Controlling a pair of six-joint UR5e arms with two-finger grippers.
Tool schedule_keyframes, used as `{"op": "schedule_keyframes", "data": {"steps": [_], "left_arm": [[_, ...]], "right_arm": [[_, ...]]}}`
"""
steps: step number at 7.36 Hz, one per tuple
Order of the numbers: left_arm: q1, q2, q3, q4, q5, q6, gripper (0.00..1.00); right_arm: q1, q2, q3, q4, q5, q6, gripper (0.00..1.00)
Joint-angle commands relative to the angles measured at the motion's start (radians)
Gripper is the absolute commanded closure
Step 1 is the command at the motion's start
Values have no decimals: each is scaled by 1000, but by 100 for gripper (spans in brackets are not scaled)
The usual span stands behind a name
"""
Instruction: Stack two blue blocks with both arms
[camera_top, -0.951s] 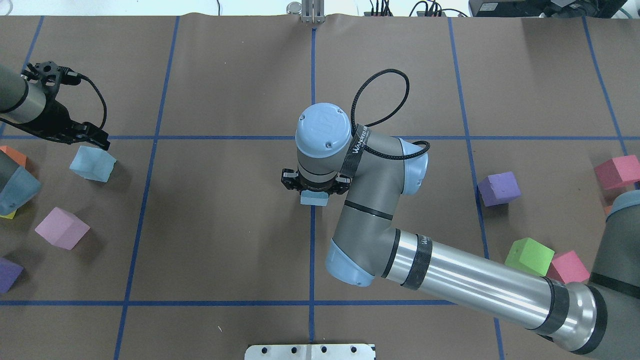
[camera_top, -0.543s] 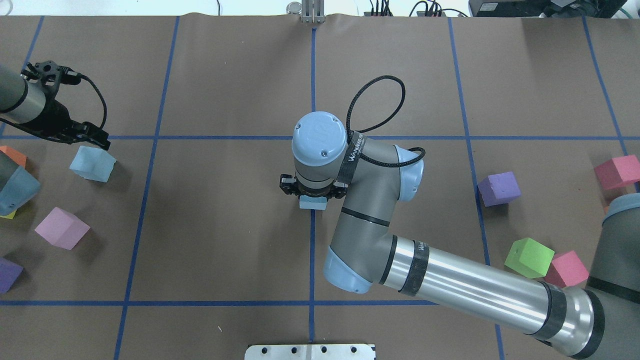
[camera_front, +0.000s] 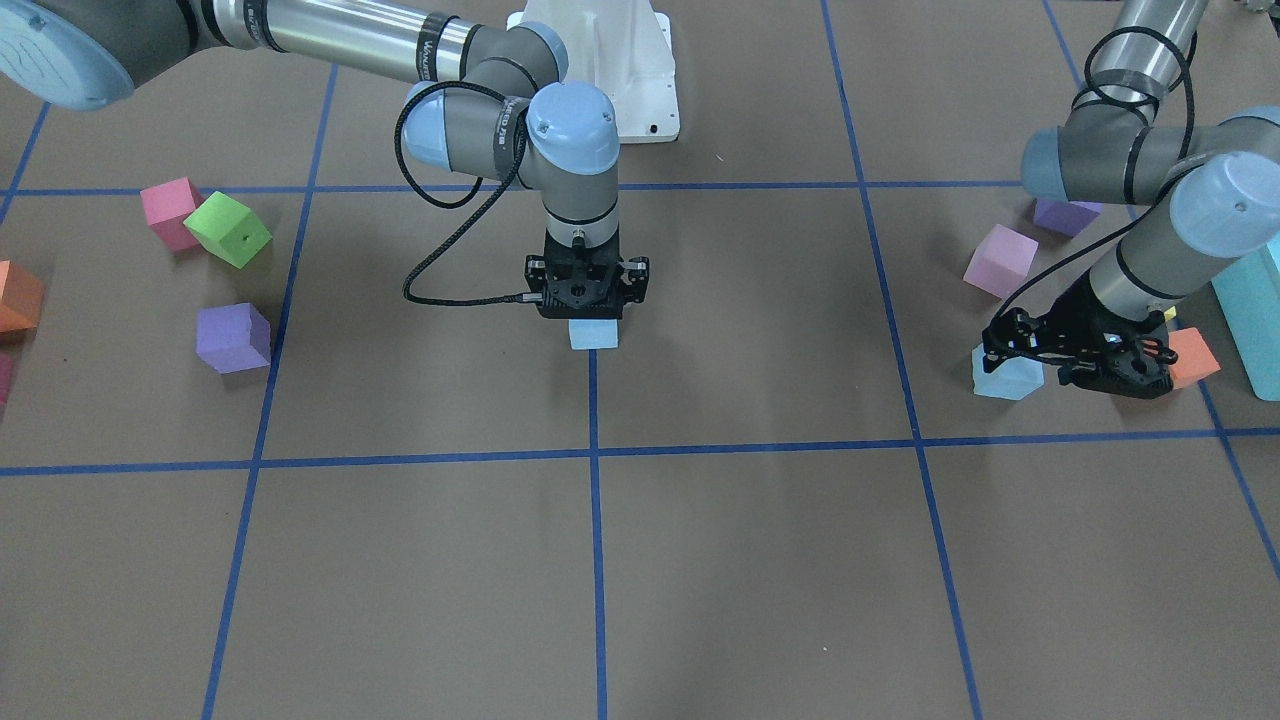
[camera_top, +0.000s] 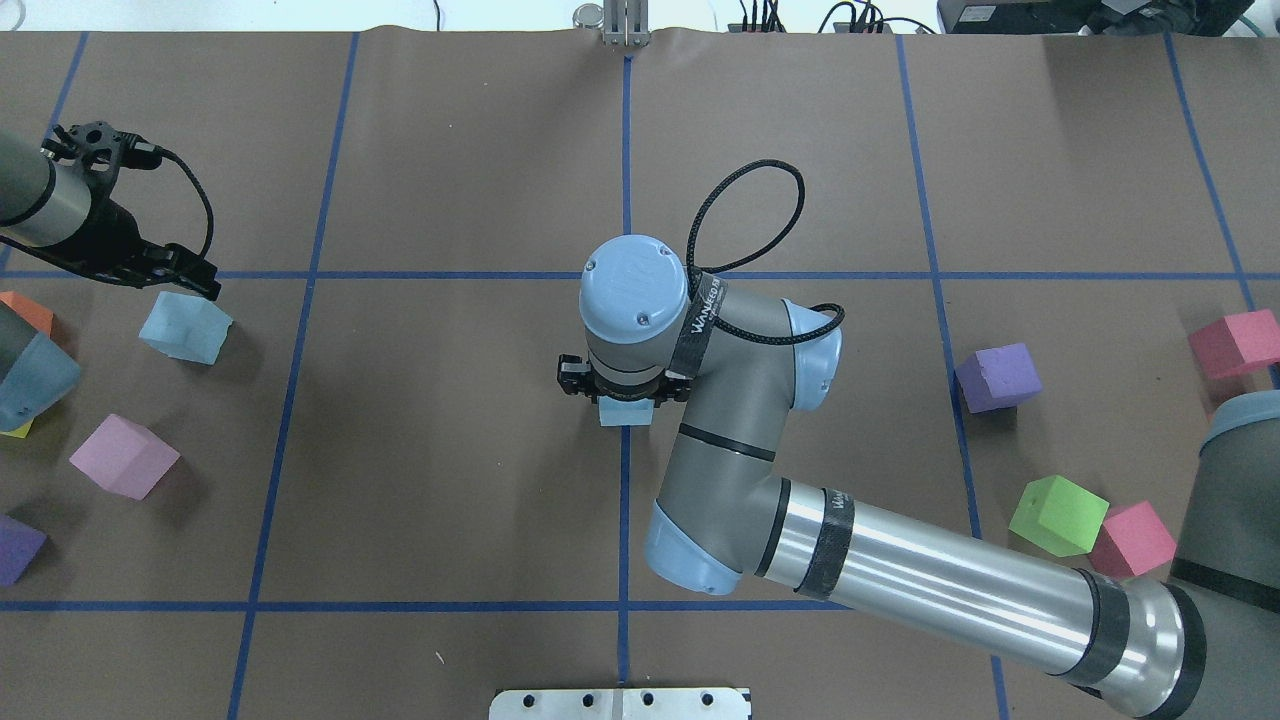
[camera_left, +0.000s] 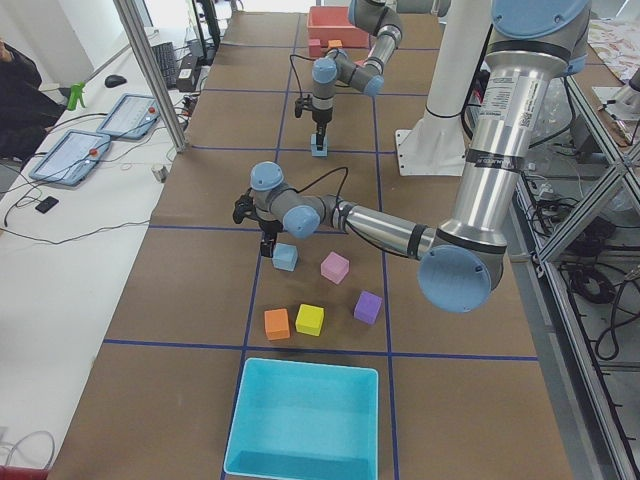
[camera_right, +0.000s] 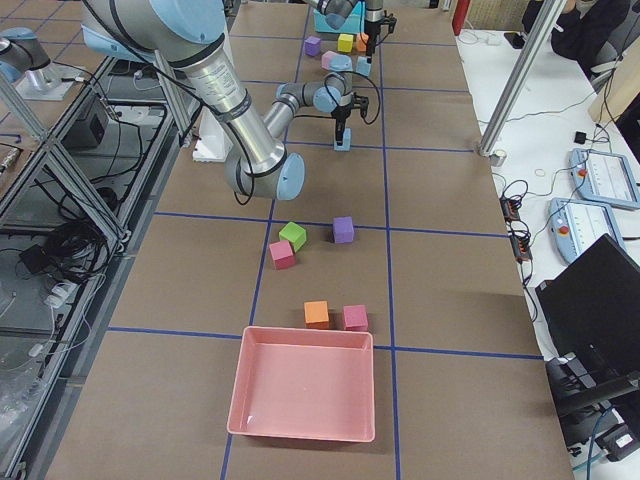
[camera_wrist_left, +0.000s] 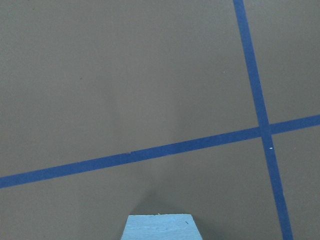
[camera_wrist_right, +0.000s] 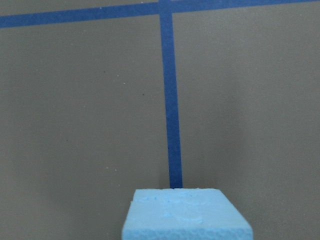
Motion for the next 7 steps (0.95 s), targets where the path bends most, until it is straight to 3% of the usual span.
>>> {"op": "schedule_keyframes", "data": {"steps": [1,4,5,7], "left_arm": [[0,19,-11,-2,2,-1,2],[2,36,-2,0,12,-1,2],[3,36,0,0,14,-3,2],[11,33,3,0,14,-10,2]], "right_arm": [[1,4,0,0,-1,-3,0],[49,2,38,-10,25,-44,0],[109,-18,72,-25,101,-70,0],[209,-74,182,-145,165,-218,0]]}}
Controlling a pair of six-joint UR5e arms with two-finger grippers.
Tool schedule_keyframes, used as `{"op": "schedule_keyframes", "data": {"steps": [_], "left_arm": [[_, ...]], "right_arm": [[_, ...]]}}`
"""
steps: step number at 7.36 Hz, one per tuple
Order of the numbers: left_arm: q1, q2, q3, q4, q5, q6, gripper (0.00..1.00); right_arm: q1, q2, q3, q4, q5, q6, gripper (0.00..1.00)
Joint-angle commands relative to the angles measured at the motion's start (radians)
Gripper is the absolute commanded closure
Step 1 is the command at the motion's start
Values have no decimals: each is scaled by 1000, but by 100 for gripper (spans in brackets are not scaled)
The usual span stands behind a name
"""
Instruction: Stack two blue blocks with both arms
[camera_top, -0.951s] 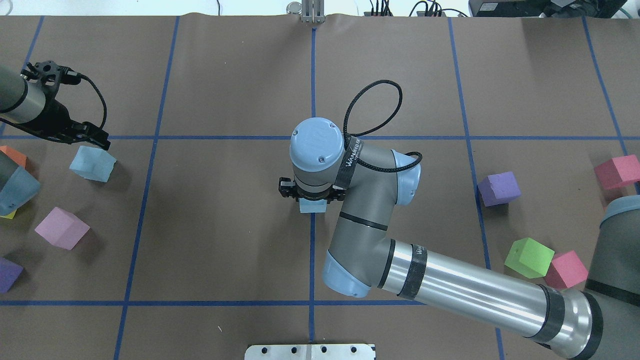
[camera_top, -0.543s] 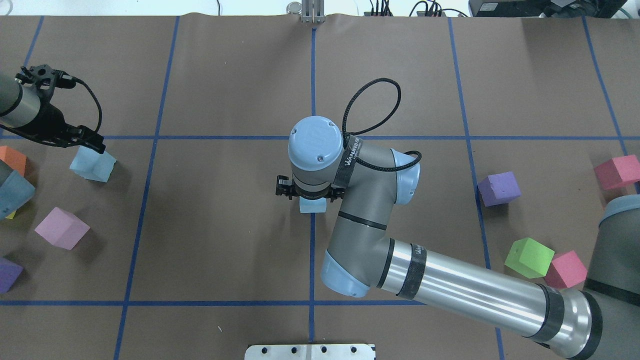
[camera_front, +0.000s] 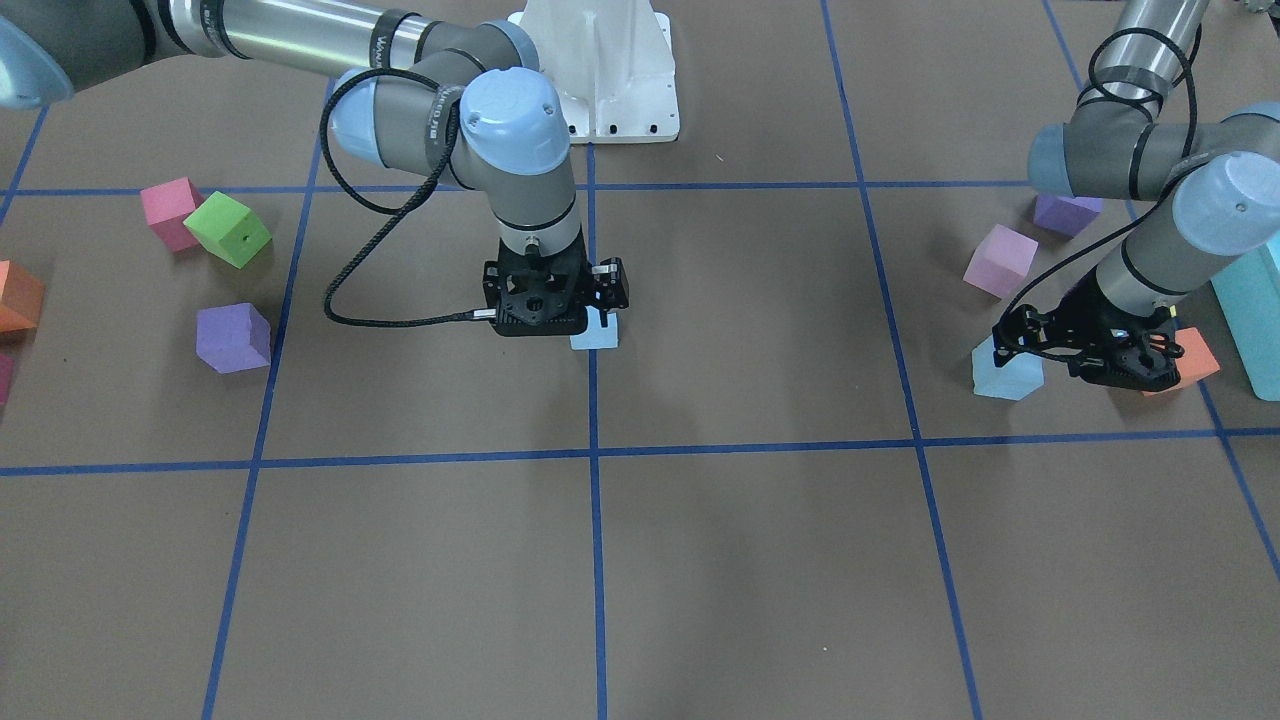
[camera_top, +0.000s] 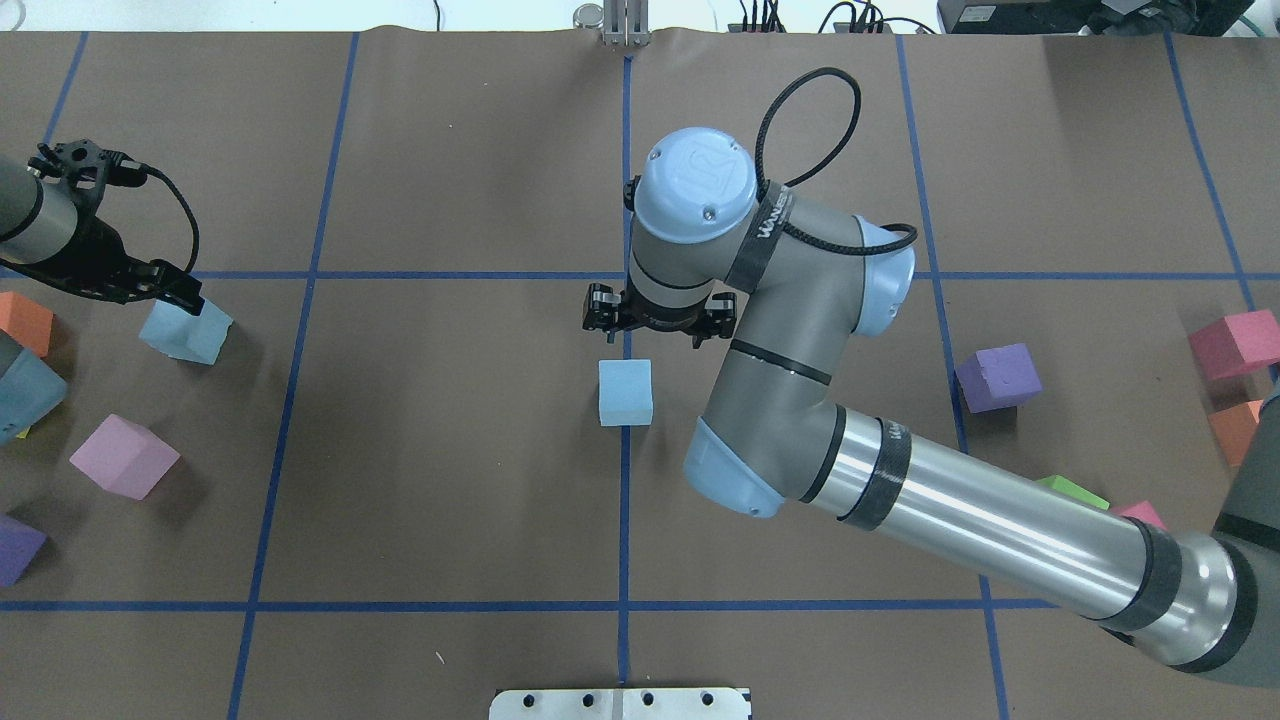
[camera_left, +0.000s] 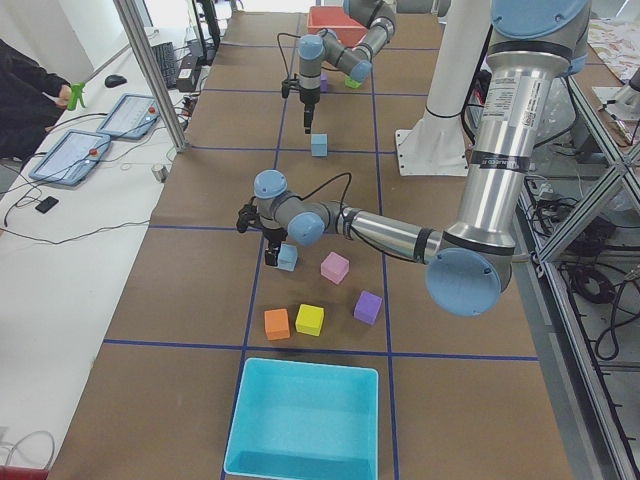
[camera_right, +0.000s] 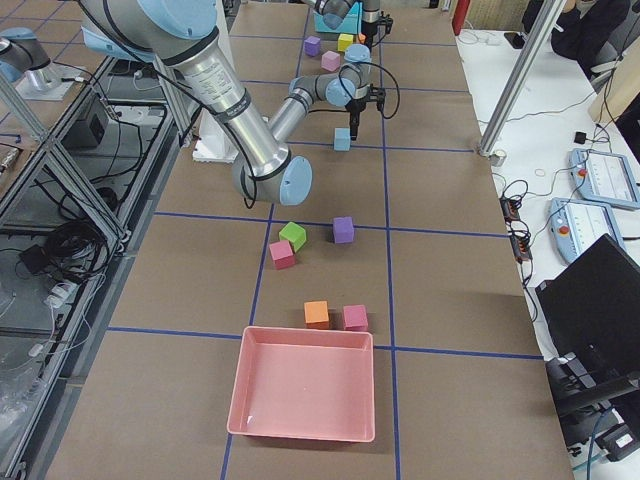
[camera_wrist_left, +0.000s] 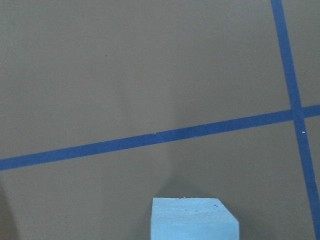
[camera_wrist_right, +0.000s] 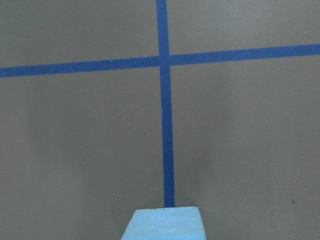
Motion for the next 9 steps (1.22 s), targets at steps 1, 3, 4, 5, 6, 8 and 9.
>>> {"op": "schedule_keyframes", "data": {"steps": [1,3,4,5,6,8,9], "left_arm": [[10,-5,11,0,0,-3,2],[17,-5,16,-2,0,-3,2],[23,-5,16,-2,0,-5,2],[31,-5,16,-2,-1,-6,2],[37,-5,16,-2,0,-8,2],[37,-5,24,-2,-1,-5,2],[37,-8,30,-2,-1,-5,2]], "right_arm": [[123,-76,105,-93,87,-150,0],[263,-203,160,-93,171,-331,0],[344,-258,164,-93,213,-451,0],[427,-298,161,-108,256,-566,0],[484,-326,159,-137,259,-678,0],[579,-376,126,-160,259,-842,0],[613,-380,93,-160,259,-907,0]]}}
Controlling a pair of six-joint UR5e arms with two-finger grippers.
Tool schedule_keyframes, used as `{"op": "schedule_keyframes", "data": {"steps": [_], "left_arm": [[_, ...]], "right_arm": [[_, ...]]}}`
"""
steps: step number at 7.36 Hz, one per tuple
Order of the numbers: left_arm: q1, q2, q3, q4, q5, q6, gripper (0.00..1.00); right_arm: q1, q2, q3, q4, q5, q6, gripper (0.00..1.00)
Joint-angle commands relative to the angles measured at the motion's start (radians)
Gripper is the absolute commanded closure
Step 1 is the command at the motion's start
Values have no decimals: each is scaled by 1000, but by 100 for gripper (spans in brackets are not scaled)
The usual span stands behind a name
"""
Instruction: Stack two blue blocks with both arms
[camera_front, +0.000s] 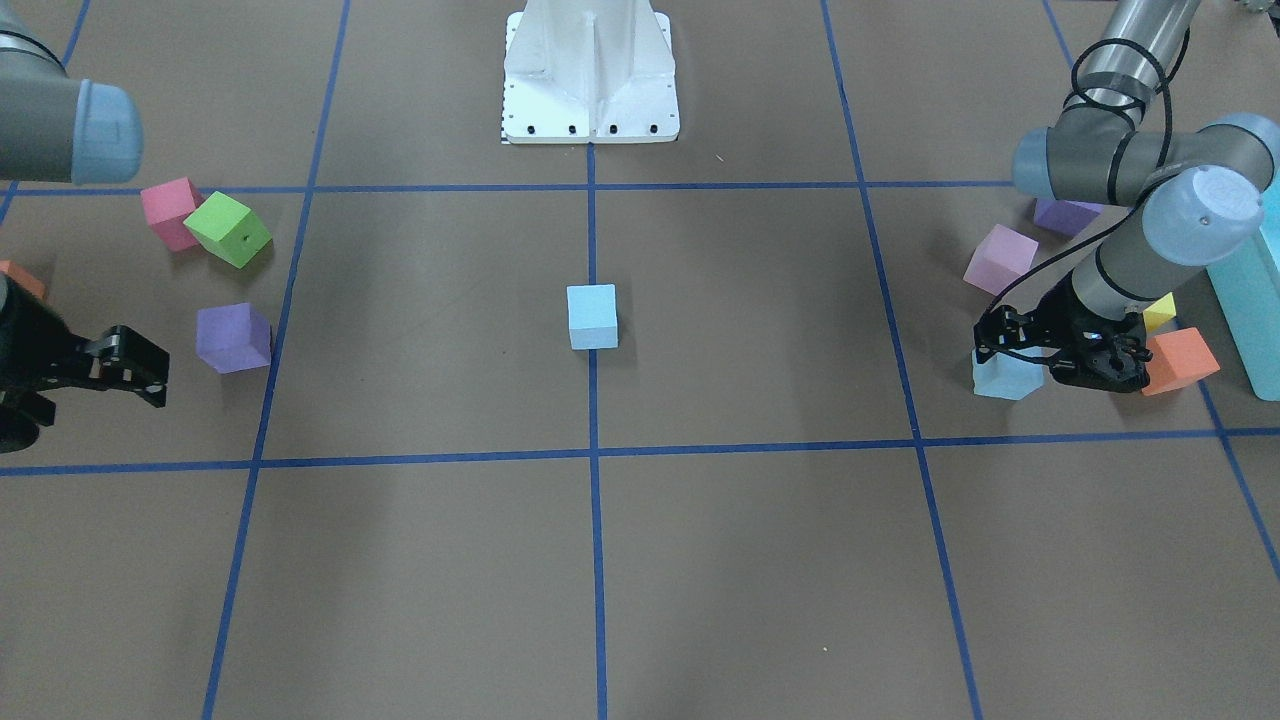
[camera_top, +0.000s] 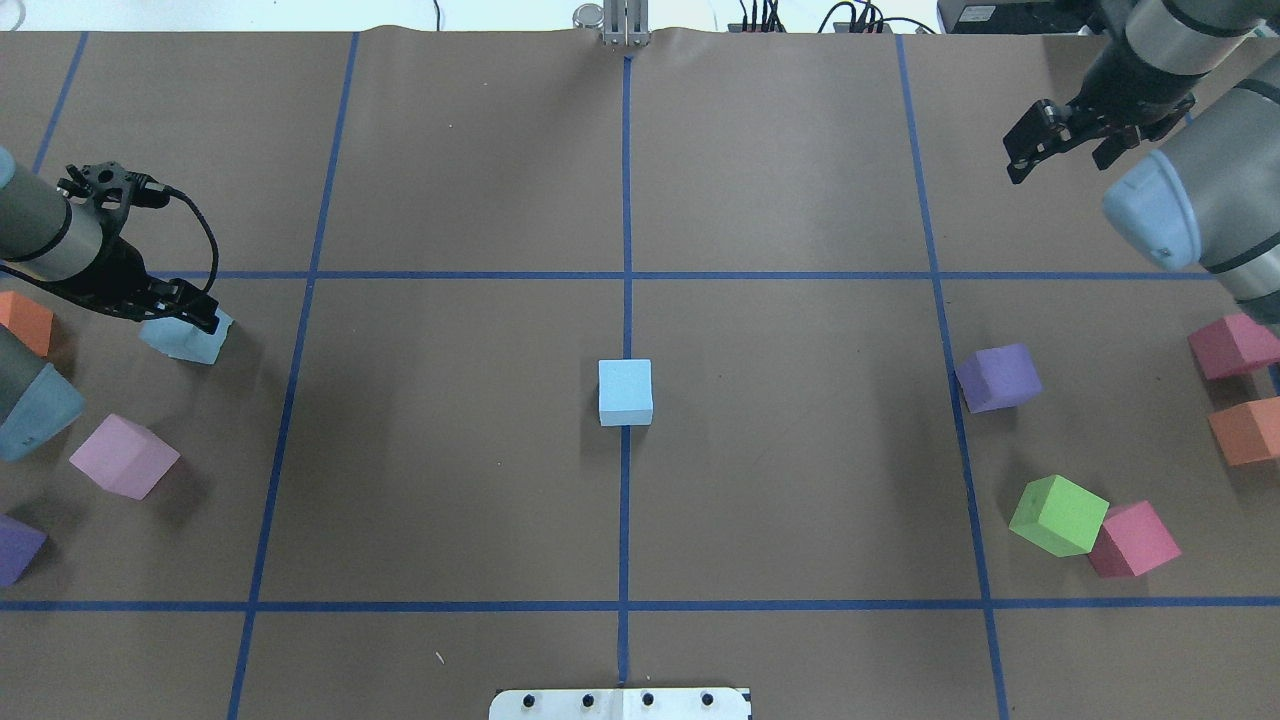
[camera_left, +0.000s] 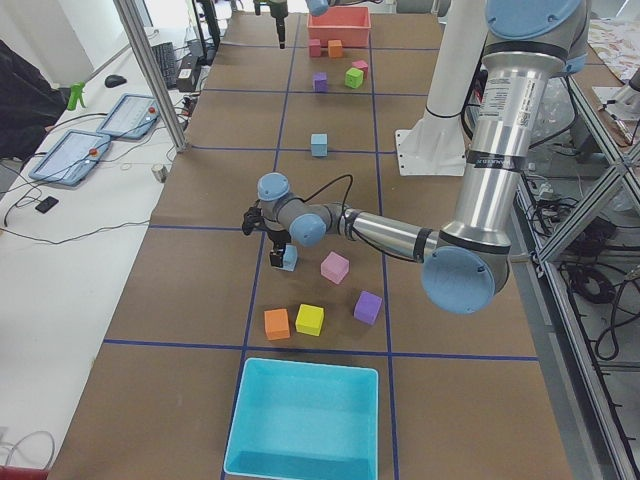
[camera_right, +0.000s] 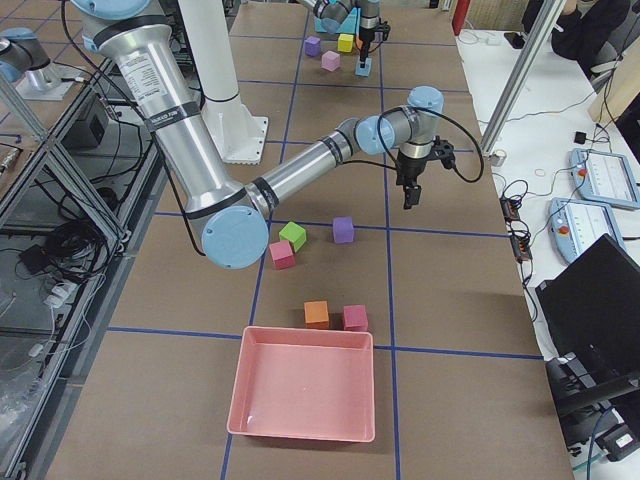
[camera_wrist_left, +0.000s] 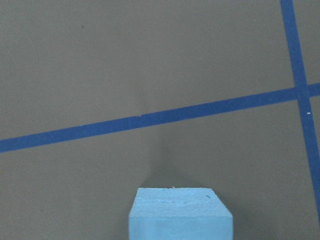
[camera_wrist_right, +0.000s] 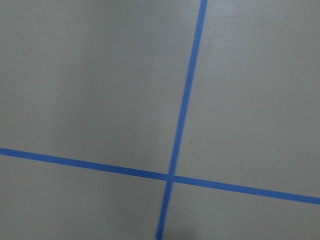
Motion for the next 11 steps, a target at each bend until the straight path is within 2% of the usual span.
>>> {"op": "schedule_keyframes", "data": {"steps": [1,4,6,11], "left_arm": [[1,-4,14,-1,1,2,2],[4,-7,24,-3,-1,2,3],[4,-7,24,-3,-1,1,5],[8,-7,27,-2,-1,1,30]], "right_arm": [[69,-31,-61,2,-1,-140,0],[133,-39,-174,11,-4,-295,0],[155,-37,-246,101,-5,-319,0],[172,-37,-253,107,-5,-328,0]]}}
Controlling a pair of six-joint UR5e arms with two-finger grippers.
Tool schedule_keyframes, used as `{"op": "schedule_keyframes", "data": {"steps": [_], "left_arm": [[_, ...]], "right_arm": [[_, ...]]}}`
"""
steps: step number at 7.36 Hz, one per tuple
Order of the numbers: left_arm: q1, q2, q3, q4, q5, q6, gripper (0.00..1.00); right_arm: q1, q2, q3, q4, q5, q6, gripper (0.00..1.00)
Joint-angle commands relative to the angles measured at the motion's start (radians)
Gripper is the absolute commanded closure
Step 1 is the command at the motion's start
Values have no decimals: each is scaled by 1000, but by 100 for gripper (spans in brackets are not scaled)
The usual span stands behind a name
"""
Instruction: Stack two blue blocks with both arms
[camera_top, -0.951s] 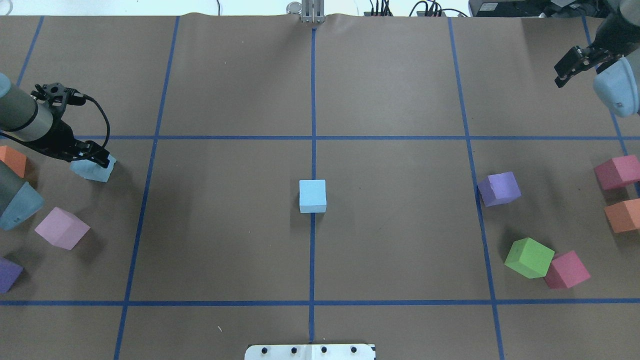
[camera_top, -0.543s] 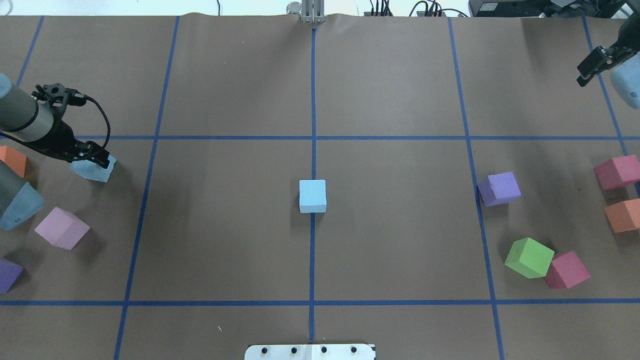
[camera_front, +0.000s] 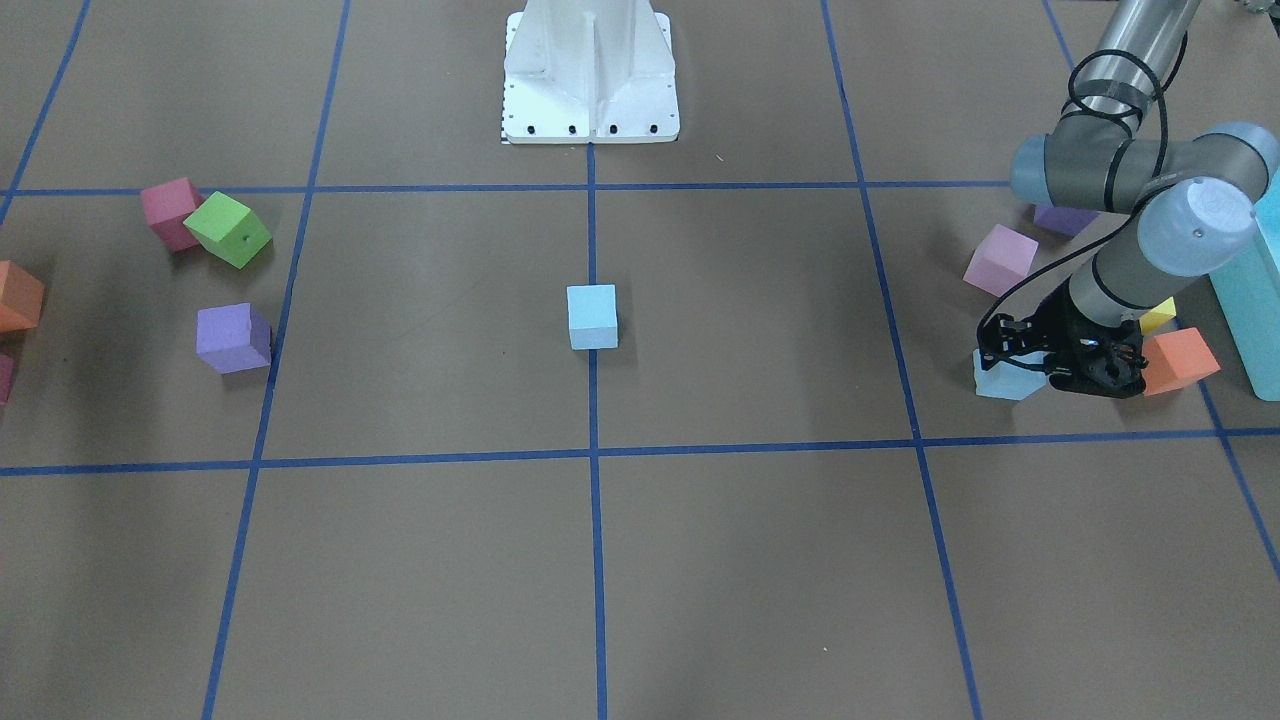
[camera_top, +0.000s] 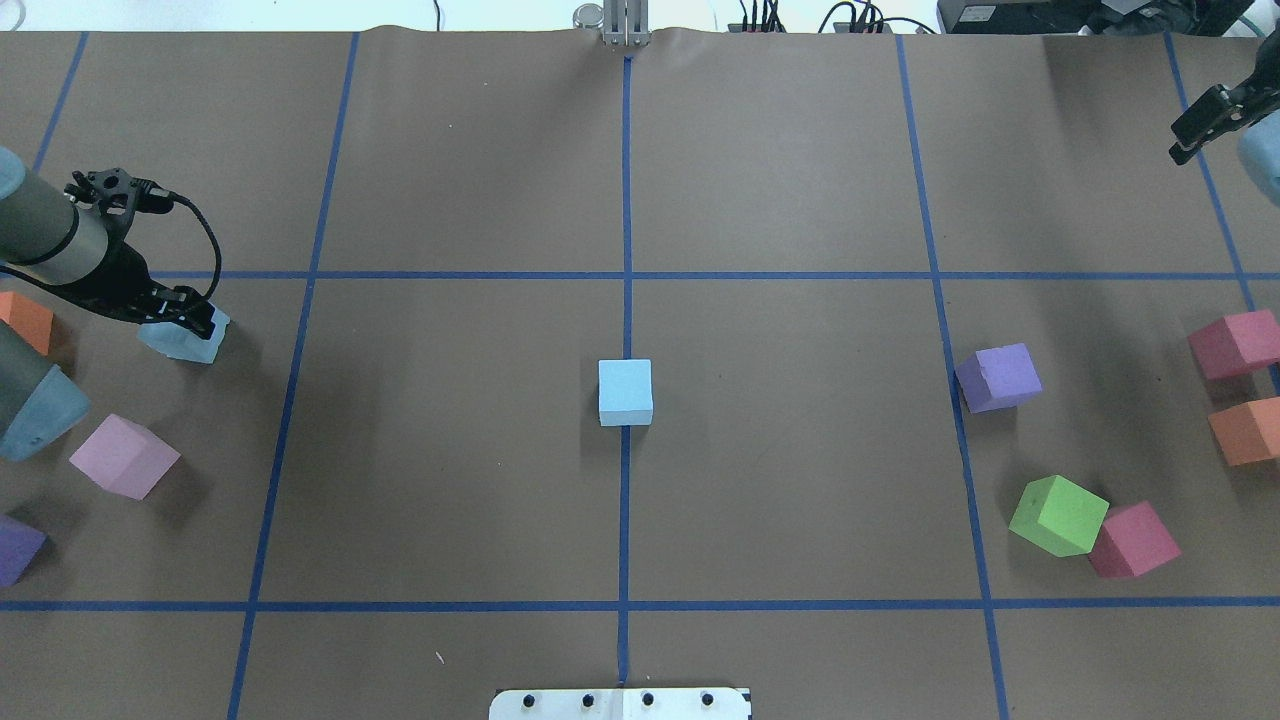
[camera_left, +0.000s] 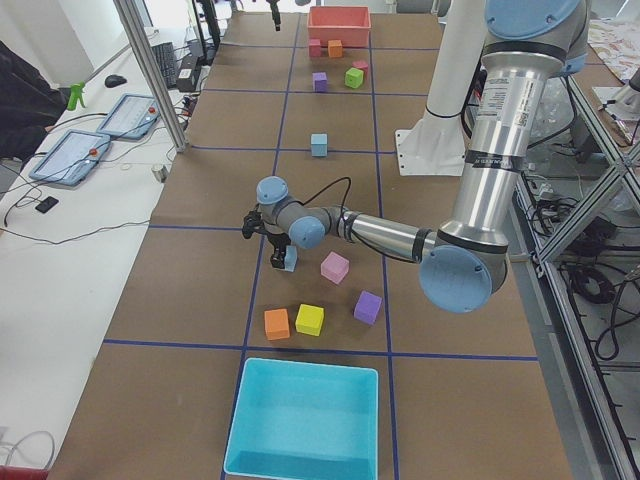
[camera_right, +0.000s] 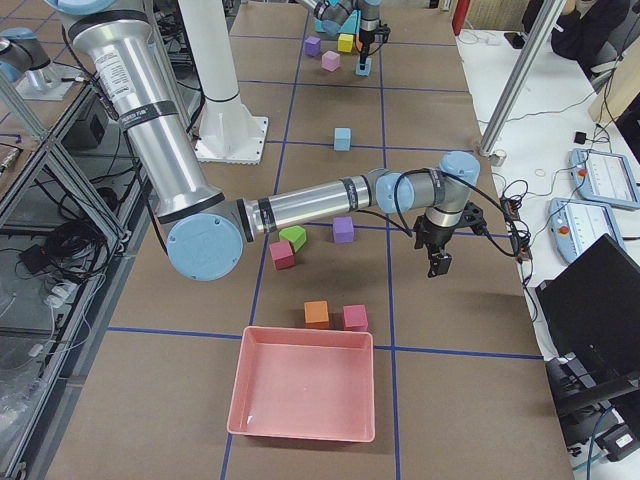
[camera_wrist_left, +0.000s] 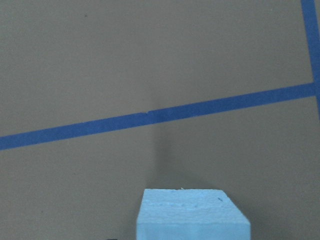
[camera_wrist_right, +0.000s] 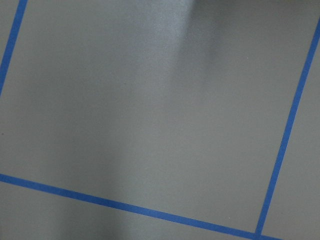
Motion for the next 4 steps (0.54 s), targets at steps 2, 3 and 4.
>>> {"op": "schedule_keyframes", "data": {"steps": [2,3,4], "left_arm": [[2,-6,-1,-1,-2,-2,33],[2,-18,-4,2,-3,-5,33],[2,-26,-8,5,-9,-6,33]], "right_arm": [[4,-5,-16,1,-2,-3,0],[13,-3,-35,1,-2,-44,0],[22,-3,-44,1,-2,-55,0]]}}
